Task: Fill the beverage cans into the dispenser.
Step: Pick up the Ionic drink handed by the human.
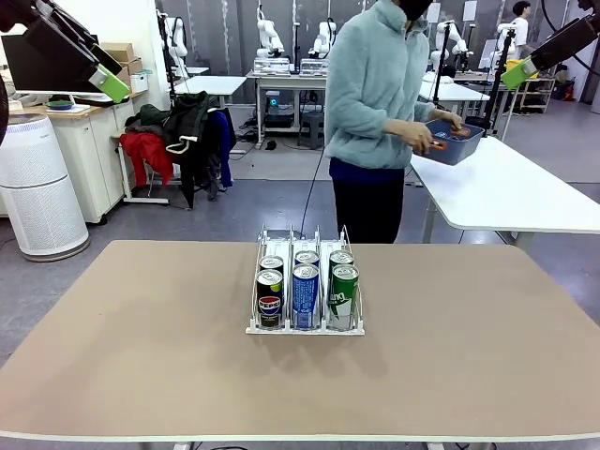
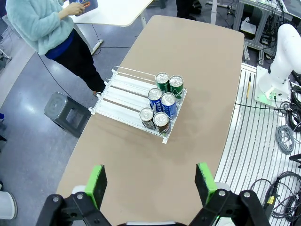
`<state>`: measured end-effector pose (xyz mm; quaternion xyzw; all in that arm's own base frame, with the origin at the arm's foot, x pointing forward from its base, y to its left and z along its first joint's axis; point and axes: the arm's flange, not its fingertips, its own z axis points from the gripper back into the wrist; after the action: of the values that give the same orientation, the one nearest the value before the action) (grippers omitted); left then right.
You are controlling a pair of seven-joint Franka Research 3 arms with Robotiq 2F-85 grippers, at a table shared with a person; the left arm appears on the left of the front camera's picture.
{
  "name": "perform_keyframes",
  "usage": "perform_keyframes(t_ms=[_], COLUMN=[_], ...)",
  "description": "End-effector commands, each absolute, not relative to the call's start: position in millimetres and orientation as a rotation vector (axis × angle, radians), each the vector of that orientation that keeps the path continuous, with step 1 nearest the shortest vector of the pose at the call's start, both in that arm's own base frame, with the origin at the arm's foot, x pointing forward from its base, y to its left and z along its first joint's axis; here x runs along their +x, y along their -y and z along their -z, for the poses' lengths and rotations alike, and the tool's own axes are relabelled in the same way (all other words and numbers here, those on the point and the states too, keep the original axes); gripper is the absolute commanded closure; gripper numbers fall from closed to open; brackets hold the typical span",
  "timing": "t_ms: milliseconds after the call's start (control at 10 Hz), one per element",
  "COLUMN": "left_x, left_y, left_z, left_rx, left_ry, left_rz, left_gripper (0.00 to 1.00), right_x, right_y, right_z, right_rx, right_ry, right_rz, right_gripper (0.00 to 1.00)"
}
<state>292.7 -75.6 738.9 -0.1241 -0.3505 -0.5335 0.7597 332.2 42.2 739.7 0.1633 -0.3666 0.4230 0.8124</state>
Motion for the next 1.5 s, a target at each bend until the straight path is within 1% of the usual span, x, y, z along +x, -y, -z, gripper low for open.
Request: perform_keyframes(t_ms=[0,1400], left_x=[292.3,292.3], left_y=[75.7,75.7], left_z=[-738.4,-738.4], left_rx=[-0.271,-0.271], left_ry=[0.759,0.759], left_rz=[1.165,1.165], left_gripper=[0.00,0.00], right_x=[331.5,331.5], right_y=[-43.1,-43.1], right_z=[-739.2,-739.2], right_rx=[0.346,0.346], right_ry=[0.781,0.781], right_rz=[-0.904,-0.904], right_gripper=[0.00,0.00])
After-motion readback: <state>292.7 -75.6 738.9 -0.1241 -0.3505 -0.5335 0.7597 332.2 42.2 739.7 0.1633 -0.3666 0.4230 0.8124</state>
